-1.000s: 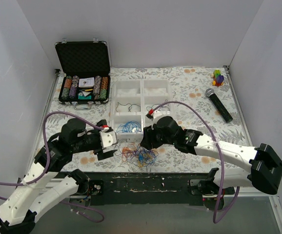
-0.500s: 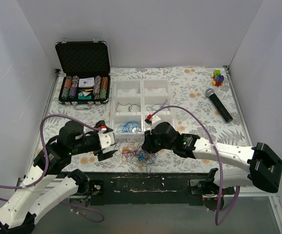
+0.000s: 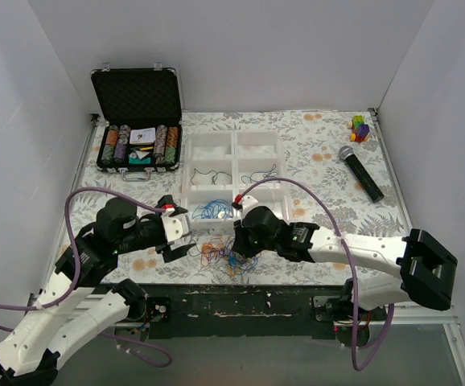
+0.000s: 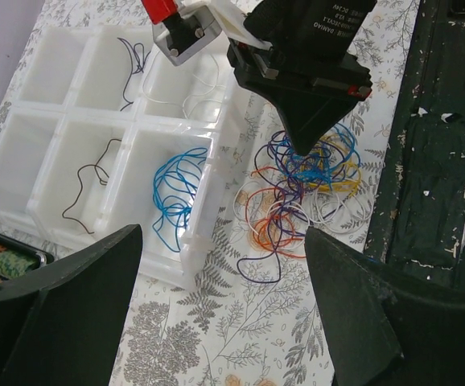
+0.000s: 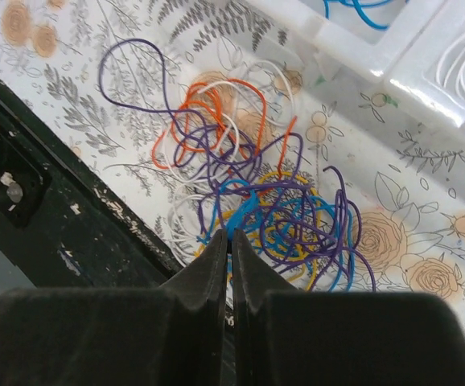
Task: Untangle the cables
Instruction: Untie the cable.
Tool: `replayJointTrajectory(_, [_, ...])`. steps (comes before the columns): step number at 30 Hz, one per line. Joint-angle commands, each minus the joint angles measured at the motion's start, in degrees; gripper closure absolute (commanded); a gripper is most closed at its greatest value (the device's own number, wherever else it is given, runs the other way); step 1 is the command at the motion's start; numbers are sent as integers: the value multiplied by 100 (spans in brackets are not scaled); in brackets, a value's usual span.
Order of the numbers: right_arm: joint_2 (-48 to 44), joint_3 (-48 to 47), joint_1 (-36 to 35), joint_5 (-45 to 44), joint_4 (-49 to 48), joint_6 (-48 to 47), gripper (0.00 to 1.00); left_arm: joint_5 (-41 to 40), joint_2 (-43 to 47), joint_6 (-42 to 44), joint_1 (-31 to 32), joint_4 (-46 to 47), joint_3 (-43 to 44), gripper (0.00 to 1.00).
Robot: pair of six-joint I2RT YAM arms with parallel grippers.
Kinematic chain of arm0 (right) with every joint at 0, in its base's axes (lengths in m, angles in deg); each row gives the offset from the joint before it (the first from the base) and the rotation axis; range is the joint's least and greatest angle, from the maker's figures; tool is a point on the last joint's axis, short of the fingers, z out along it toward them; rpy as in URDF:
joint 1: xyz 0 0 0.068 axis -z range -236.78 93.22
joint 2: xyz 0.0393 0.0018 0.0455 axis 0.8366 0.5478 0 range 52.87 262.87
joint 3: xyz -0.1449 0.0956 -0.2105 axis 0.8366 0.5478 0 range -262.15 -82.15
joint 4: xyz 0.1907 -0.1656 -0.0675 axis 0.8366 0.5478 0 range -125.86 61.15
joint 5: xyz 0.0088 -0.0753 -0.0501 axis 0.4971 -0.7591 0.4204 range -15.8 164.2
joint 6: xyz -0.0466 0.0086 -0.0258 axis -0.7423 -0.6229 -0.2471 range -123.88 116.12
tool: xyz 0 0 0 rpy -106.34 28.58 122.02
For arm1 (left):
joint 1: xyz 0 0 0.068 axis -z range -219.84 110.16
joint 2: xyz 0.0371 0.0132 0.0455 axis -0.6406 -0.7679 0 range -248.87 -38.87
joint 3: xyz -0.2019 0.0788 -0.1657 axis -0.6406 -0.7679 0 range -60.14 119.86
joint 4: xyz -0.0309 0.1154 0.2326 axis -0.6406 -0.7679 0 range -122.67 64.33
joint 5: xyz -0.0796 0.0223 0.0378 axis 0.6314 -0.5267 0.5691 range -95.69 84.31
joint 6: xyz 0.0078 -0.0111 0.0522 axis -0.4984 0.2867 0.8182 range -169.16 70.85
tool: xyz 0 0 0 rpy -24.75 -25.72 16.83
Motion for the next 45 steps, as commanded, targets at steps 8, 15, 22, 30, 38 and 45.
replayJointTrajectory(8, [-859,-765,-315,-804,667,-133,99,304,-50,-300,-34,607,-281,18])
replayJointTrajectory(15, [-1255,-1194,-341,-463,694,-457,99,567,-41,-528,-25,1195,-624,18])
replayJointTrajectory(22, [-1808,-1582,-332,82,641,-713,99,1121,-155,-810,-25,1838,-668,18])
replayJointTrajectory(30, [-2020,-1398,-341,531,404,-757,99,1561,-489,-801,-25,2119,-475,22])
replayJointTrajectory(38, [-1994,-1336,-341,918,132,-810,99,1833,-700,-766,-17,2181,-299,25])
replayJointTrajectory(45, [-1906,-1379,-341,1181,-18,-854,99,2036,-929,-687,-25,2199,-167,32])
